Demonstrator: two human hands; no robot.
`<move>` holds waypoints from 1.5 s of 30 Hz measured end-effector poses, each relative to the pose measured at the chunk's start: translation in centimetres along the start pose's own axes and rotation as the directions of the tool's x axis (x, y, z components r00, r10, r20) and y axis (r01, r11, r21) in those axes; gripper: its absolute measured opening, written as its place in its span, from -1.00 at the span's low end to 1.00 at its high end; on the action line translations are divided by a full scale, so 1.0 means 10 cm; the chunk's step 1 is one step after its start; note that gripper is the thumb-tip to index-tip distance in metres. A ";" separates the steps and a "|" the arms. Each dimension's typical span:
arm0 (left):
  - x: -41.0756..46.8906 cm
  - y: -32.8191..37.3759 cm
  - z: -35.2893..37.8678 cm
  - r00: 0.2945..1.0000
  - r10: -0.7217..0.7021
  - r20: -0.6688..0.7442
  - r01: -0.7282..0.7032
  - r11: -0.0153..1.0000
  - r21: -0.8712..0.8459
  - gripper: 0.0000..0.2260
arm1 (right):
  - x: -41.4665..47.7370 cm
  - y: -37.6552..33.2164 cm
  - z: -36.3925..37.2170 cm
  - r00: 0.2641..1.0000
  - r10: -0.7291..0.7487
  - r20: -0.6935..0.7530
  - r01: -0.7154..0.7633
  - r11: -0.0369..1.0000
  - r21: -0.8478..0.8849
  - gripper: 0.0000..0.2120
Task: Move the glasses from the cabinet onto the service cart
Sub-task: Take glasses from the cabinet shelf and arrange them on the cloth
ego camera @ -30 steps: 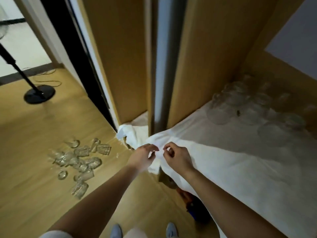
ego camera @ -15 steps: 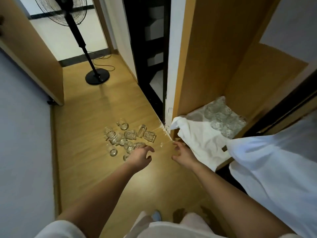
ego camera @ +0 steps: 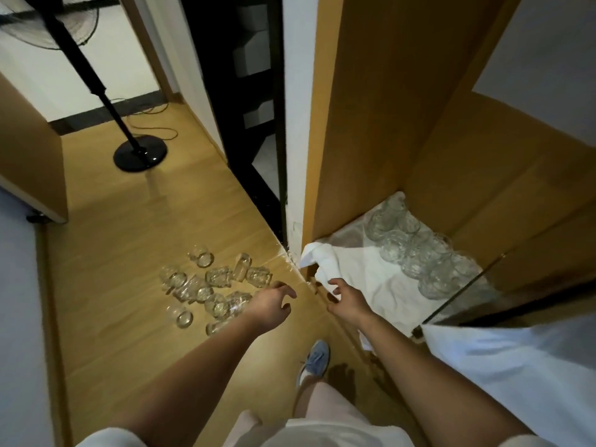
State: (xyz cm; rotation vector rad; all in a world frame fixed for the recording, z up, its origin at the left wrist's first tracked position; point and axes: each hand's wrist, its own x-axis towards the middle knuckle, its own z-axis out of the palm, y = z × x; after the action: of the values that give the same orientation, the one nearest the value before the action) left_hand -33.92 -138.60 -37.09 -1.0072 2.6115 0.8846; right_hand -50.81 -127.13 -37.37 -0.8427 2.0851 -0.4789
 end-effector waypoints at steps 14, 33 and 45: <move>2.10 0.70 -0.61 0.962 0.194 0.192 -0.210 0.975 0.066 -0.70 | 1.23 0.12 -1.28 0.943 0.262 -0.206 -0.221 0.954 0.202 -0.52; 3.84 1.72 -0.10 0.634 0.487 0.601 -0.684 0.716 0.141 -0.65 | 1.43 1.01 -1.51 0.459 0.755 -0.468 -0.333 0.634 0.698 -0.42; 4.27 1.81 0.94 0.632 0.479 0.608 -0.672 0.730 0.123 -0.46 | 2.00 1.99 -1.26 0.477 0.749 -0.459 -0.416 0.653 0.632 -0.44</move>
State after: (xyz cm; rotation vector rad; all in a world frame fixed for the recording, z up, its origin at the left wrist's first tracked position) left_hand -78.02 -145.48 -52.76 0.2286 2.4373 0.6438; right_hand -77.69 -126.77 -52.59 0.4966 2.5908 -0.9179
